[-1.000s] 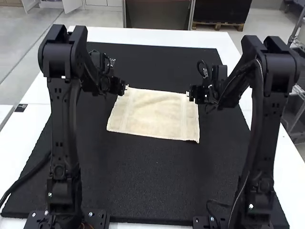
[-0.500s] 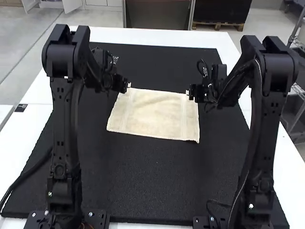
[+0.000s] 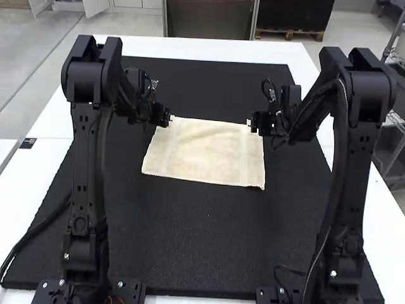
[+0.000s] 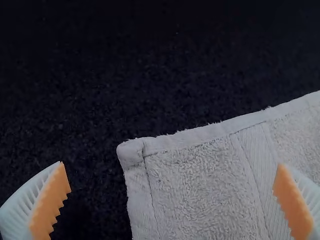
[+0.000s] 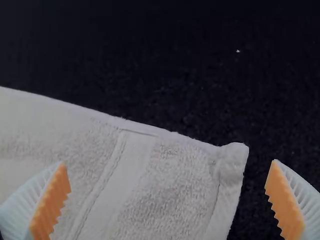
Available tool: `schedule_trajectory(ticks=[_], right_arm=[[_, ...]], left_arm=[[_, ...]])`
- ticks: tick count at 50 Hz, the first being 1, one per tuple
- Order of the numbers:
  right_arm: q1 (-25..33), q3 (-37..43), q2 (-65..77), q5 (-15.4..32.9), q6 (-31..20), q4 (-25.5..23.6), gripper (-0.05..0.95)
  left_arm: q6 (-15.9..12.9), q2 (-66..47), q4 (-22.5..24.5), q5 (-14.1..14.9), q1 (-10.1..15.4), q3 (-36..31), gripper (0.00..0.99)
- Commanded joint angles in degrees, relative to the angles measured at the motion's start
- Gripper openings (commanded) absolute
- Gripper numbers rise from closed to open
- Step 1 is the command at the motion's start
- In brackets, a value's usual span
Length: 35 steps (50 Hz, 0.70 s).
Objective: Fold the towel.
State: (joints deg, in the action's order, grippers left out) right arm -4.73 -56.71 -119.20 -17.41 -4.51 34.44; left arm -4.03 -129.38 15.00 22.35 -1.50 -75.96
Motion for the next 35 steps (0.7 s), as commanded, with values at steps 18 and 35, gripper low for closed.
schedule_trajectory(ticks=[18,35], right_arm=[[1.13,-1.04,-1.21,-0.96,0.29,0.28,0.9],[2.01,-1.12,-1.21,-1.93,0.29,0.28,0.9]], left_arm=[[-1.59,-1.14,-1.12,0.59,0.0,-2.61,0.954],[-1.59,-1.75,-1.82,0.77,0.18,-2.61,0.943]])
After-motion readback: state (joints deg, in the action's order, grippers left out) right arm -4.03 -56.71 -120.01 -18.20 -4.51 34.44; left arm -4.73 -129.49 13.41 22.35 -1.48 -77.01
